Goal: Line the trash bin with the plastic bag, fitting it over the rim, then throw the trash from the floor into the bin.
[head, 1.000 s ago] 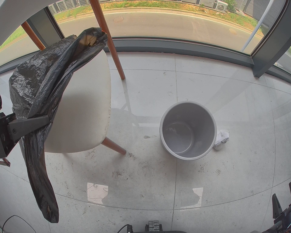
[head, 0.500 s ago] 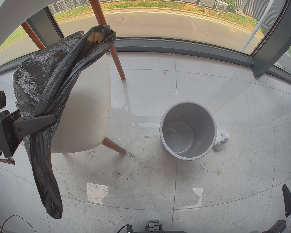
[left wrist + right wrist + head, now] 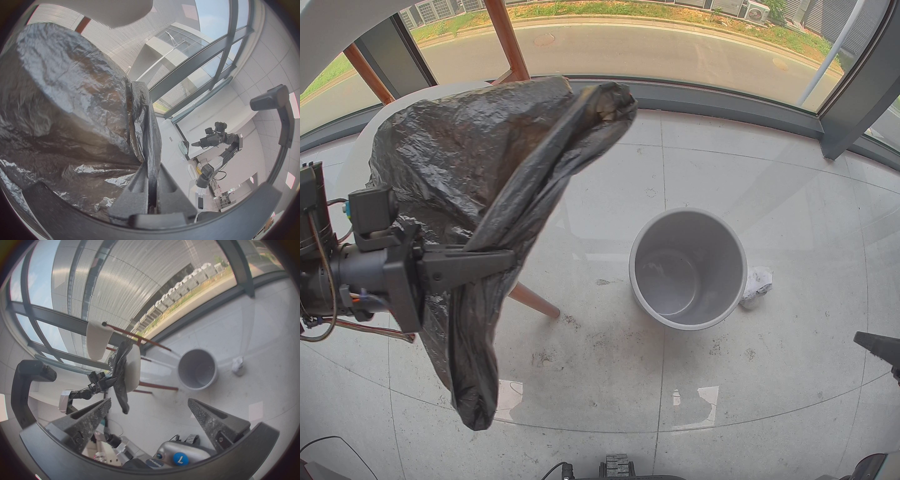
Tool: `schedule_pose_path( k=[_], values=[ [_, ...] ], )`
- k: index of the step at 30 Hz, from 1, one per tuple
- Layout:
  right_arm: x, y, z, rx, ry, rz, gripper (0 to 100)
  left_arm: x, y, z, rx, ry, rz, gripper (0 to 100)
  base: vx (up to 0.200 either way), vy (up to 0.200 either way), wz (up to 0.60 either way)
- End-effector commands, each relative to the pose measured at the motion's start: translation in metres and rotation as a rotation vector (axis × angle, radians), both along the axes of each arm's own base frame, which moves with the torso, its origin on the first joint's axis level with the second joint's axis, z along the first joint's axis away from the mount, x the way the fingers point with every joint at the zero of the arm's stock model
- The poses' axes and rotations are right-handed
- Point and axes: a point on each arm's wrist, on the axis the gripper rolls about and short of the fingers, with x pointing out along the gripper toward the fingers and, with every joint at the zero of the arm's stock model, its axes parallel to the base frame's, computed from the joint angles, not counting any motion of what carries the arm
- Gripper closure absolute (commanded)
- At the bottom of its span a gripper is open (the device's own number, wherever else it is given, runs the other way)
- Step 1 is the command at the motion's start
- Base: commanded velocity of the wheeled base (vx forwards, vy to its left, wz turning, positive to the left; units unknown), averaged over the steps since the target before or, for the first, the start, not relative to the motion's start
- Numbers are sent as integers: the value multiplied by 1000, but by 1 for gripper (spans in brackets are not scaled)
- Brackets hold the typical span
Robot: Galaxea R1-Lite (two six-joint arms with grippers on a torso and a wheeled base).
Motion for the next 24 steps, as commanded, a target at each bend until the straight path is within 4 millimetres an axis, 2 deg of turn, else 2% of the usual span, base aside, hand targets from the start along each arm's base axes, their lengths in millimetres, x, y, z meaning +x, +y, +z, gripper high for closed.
schedule_pose_path(
  k=[1,2,3,5,11,14,21,24],
  values=[
    [39,41,4,-50,126,127,0,0,-31,-6,8,52,-23,100,0,0,0],
    [45,50,2,-59,133,150,0,-2,-35,-8,12,55,-31,100,0,0,0],
    [45,50,2,-59,133,150,0,-2,-35,-8,12,55,-31,100,0,0,0],
    [62,67,-2,-53,121,156,0,-4,-37,-9,15,59,-41,100,0,0,0],
    [96,96,-2,-14,51,123,0,-8,-42,-9,18,58,-60,100,0,0,0],
    [111,109,5,2,30,117,0,-9,-42,-10,21,59,-62,100,0,0,0],
    [133,128,23,31,-4,102,0,-14,-45,-18,37,81,-86,100,0,0,0],
    [137,133,22,26,-1,104,0,-16,-44,-22,45,91,-88,100,0,0,0]
  ],
)
